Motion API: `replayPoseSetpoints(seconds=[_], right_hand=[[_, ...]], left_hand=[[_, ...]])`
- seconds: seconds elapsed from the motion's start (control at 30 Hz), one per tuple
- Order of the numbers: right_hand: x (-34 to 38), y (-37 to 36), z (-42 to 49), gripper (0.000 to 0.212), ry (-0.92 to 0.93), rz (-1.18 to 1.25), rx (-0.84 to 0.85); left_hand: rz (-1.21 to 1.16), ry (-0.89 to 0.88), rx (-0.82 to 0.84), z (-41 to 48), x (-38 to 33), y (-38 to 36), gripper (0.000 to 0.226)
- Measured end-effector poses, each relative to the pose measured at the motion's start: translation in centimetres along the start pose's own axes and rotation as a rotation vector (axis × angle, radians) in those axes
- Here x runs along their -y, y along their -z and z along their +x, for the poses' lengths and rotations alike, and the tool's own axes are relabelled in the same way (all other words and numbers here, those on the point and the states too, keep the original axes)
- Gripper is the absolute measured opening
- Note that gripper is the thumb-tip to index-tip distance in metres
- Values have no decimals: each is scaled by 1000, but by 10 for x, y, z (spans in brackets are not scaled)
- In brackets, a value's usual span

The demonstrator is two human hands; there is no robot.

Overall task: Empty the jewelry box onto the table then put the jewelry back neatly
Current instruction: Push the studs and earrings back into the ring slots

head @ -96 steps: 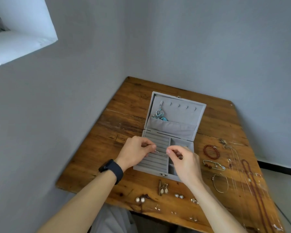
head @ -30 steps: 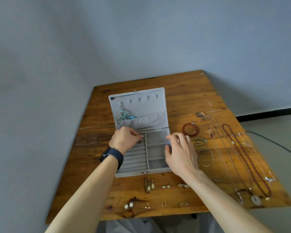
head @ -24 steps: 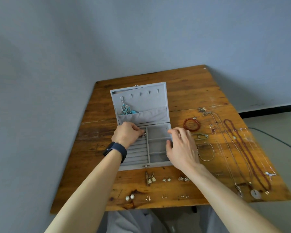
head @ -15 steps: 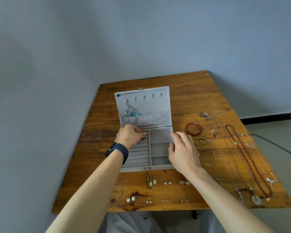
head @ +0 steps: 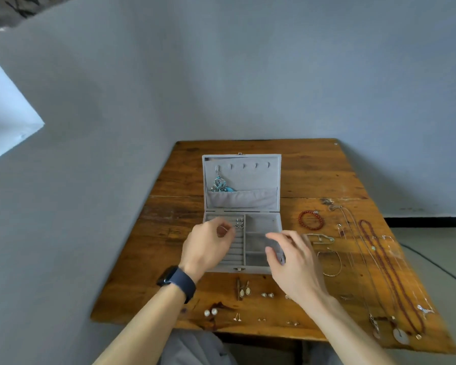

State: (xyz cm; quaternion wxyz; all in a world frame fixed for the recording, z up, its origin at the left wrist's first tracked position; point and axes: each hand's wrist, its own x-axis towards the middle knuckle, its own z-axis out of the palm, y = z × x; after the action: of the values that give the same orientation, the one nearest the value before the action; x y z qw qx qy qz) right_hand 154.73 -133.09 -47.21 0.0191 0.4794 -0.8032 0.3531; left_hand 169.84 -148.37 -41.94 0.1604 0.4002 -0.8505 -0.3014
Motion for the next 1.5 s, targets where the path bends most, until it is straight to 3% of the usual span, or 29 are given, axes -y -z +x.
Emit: replayPoseSetpoints(seconds=[0.27, 0.5, 0.73, 0.83, 1.0, 1.2, 1.5], right_hand=[[19, 2, -42, 20, 107, -30, 245], [28, -6, -47, 21, 165, -208, 261], [33, -1, -50, 11, 173, -205, 248], [36, 8, -49, 7, 144, -103, 258], [43, 23, -45, 3, 106, 8, 234], [42, 30, -41, 7, 119, 61, 191], [49, 15, -4, 19, 118, 72, 223]], left_hand=[[171, -221, -1, -72, 31, -20, 18], [277, -177, -48, -85, 21, -38, 29], [292, -170, -56, -82, 21, -40, 20], [216, -162, -41, -79, 22, -34, 16], [-129, -48, -27, -75, 16, -17, 7], [-375, 21, -103, -75, 16, 4, 2], [-402, 84, -127, -58, 35, 36, 11]])
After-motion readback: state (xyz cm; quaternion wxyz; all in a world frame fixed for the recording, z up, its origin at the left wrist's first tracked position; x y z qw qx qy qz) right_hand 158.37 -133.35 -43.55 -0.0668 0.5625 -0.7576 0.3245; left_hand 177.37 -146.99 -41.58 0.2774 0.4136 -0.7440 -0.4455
